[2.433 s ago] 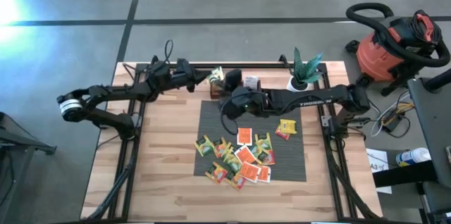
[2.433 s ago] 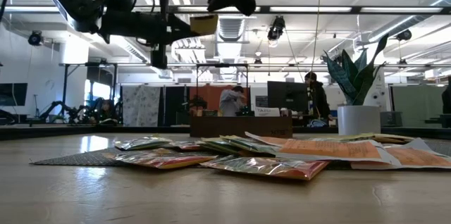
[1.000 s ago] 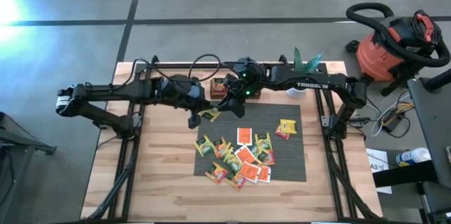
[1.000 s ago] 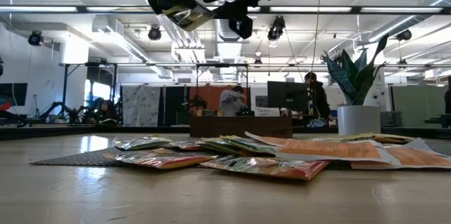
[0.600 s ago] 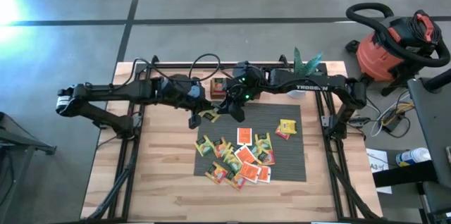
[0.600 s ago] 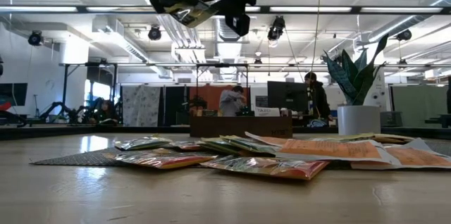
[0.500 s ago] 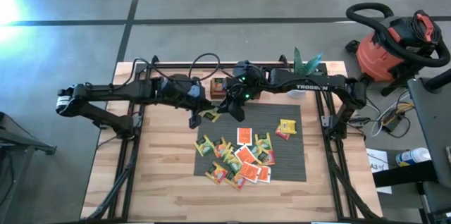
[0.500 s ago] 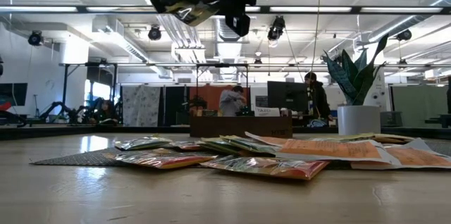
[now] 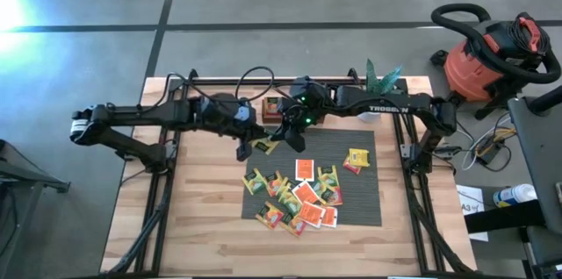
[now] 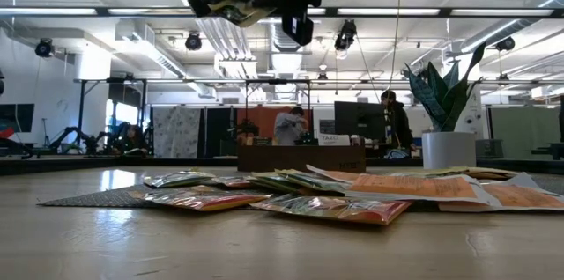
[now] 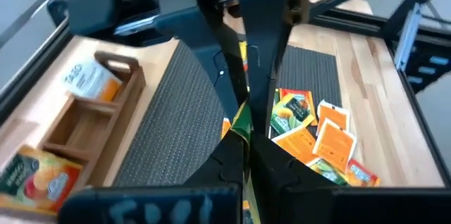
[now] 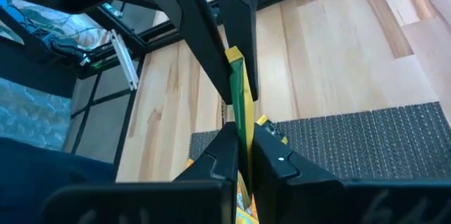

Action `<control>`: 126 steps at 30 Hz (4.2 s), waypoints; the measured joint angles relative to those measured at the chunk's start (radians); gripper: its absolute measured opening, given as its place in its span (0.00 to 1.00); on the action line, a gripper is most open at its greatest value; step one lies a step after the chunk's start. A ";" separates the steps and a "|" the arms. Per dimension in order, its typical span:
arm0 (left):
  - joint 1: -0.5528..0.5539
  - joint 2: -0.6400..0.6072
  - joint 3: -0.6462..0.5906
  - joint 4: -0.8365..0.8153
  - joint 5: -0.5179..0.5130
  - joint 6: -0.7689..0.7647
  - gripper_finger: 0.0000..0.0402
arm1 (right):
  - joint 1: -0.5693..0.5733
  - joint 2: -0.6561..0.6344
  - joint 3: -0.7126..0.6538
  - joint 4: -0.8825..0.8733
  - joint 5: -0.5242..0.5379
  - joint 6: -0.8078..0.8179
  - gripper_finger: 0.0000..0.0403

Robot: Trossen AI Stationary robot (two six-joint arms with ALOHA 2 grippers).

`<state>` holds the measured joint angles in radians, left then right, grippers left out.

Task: Pick & Place Tea
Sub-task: Put the yellow tea bag into the middle section of the wooden organizer

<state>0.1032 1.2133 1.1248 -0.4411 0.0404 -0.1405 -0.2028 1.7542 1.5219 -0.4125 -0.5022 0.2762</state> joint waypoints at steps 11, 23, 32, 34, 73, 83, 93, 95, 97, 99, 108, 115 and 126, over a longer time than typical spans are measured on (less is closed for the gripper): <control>0.001 -0.077 -0.015 -0.194 -0.184 -0.145 0.25 | 0.001 -0.011 -0.002 -0.026 0.093 0.044 0.04; -0.024 -0.465 -0.346 0.216 -0.539 -0.337 0.27 | -0.002 -0.043 -0.024 0.426 0.500 0.268 0.03; -0.027 -0.570 -0.796 1.276 -0.577 -0.386 0.27 | -0.002 -0.010 -0.143 1.066 0.629 0.493 0.03; -0.027 -0.524 -0.816 1.342 -0.578 -0.391 0.27 | -0.002 0.014 -0.143 1.079 0.633 0.523 0.03; 0.052 -0.209 -0.579 1.358 -0.505 -0.295 0.26 | 0.036 0.067 -0.138 1.097 0.655 0.553 0.03; 0.054 -0.209 -0.578 1.355 -0.480 -0.306 0.05 | 0.040 0.067 -0.138 1.036 0.647 0.556 0.15; 0.054 -0.219 -0.578 1.294 -0.465 -0.270 0.01 | 0.039 0.064 -0.138 0.936 0.597 0.465 0.30; 0.054 -0.241 -0.578 1.241 -0.464 -0.245 0.01 | 0.039 0.056 -0.139 0.863 0.571 0.427 0.33; 0.054 -0.271 -0.577 1.152 -0.464 -0.216 0.01 | 0.040 0.045 -0.139 0.789 0.552 0.400 0.35; 0.054 -0.308 -0.577 1.026 -0.464 -0.198 0.01 | 0.035 0.029 -0.139 0.695 0.525 0.374 0.37; 0.053 -0.413 -0.575 0.503 -0.212 -0.198 0.01 | 0.026 -0.042 -0.129 0.394 0.399 0.069 0.40; 0.053 -0.295 -0.454 0.380 -0.120 -0.022 0.01 | 0.033 -0.041 -0.067 0.224 0.388 -0.195 0.39; 0.053 -0.048 -0.175 0.119 -0.032 0.258 0.01 | 0.037 -0.039 0.007 0.002 0.389 -0.261 0.37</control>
<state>0.1562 1.1654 0.9496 -0.3218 0.0080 0.1172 -0.1662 1.7149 1.5286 -0.4103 -0.1135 0.0151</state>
